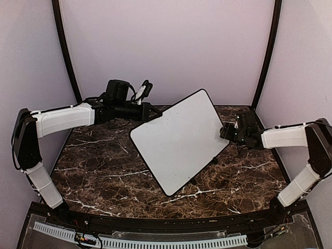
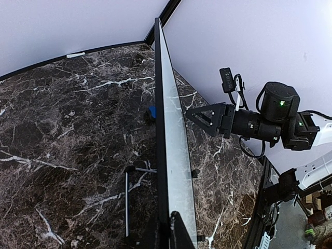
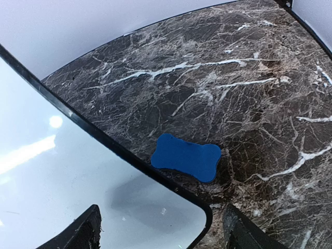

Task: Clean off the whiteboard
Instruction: Move the whiteboard to the center of the board.

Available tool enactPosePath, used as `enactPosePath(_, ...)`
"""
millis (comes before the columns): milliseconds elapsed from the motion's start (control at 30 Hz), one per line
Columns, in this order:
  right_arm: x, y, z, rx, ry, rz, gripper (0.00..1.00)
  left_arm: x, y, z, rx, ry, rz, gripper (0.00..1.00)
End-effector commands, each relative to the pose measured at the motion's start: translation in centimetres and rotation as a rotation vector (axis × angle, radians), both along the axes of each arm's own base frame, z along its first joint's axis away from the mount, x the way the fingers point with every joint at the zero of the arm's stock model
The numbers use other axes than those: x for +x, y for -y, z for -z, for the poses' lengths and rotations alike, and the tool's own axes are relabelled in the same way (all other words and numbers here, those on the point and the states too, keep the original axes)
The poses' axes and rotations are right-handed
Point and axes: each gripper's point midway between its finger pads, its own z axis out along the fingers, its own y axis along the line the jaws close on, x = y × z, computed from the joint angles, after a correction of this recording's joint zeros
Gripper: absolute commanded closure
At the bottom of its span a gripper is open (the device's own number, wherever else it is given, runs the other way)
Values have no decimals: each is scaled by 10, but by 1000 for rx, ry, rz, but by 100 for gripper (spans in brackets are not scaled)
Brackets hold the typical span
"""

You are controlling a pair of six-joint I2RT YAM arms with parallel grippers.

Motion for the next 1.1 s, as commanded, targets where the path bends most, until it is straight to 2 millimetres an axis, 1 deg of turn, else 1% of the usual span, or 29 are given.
enactPosePath(0,-4,-19,3,-53,-15,-140,25,-35,7,24,81,-36,122,100)
enactPosePath(67,-14,-30,-1,-67,14,-207,27,-35,6,25,85,-36,120,100)
enactPosePath(133,-26,-36,-5,-95,38,-246,29,-34,6,25,86,-35,117,100)
enactPosePath(267,-48,-43,1,-141,31,-295,33,-33,6,27,91,-39,114,100)
enactPosePath(400,-66,-50,9,-154,6,-326,35,-33,7,30,93,-49,114,97)
enactPosePath(667,-85,-66,26,-158,-61,-349,37,-32,6,33,98,-53,108,93)
enactPosePath(800,-93,-74,35,-204,-111,-355,37,-32,6,34,101,-53,106,90)
enactPosePath(833,-97,-73,40,-228,-137,-351,37,-31,6,34,102,-52,106,89)
enactPosePath(967,-104,-74,44,-265,-166,-346,38,-31,6,34,101,-52,105,86)
enactPosePath(1067,-108,-69,49,-277,-187,-329,39,-31,6,33,100,-49,104,85)
